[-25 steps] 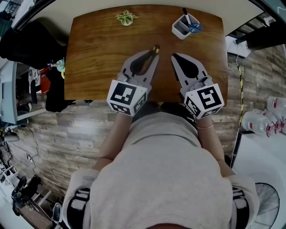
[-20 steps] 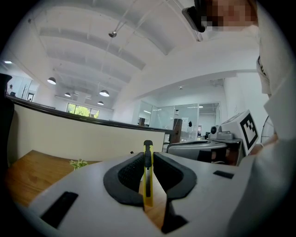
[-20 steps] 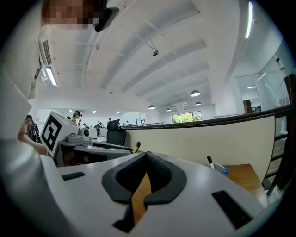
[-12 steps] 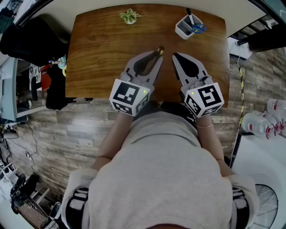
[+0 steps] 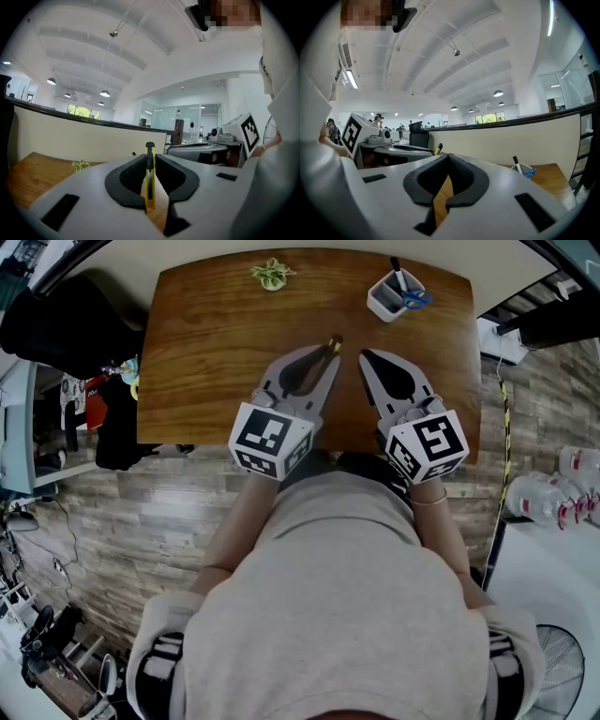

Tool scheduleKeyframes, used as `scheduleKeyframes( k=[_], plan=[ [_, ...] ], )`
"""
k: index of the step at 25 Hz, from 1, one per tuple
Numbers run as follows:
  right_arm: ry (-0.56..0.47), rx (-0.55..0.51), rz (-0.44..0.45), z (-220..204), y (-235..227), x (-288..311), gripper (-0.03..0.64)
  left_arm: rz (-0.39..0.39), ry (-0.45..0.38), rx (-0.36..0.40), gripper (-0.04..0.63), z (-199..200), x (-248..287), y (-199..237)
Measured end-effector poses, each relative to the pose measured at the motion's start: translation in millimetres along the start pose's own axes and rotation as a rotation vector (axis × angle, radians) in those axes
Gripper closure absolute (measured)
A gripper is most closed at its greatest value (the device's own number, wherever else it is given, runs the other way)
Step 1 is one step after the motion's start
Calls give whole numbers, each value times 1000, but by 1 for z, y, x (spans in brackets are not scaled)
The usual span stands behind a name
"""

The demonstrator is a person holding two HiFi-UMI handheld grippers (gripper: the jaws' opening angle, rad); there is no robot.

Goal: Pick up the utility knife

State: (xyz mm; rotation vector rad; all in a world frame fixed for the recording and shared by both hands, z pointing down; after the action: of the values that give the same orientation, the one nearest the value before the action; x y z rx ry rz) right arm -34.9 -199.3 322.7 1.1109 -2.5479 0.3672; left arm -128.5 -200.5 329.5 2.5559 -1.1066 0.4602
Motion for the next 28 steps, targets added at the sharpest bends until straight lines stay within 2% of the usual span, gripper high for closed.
scheduleKeyframes(
  k=[28],
  plan=[
    [20,-13,22,-6,-3,1,606,11,9,-28,518,-5,4,0]
  ],
)
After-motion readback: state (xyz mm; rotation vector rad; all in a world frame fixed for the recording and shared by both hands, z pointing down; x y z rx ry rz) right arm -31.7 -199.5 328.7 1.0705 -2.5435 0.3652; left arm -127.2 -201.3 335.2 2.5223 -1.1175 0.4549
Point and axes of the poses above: the fingertips, and each gripper's own axes: x forward along the fingers, y to its left, z out of its top, the point moved 4 cm from there along -x, backward along the fingers, and after that the axes turned 15 degrees about y, right-handed, at the moved point
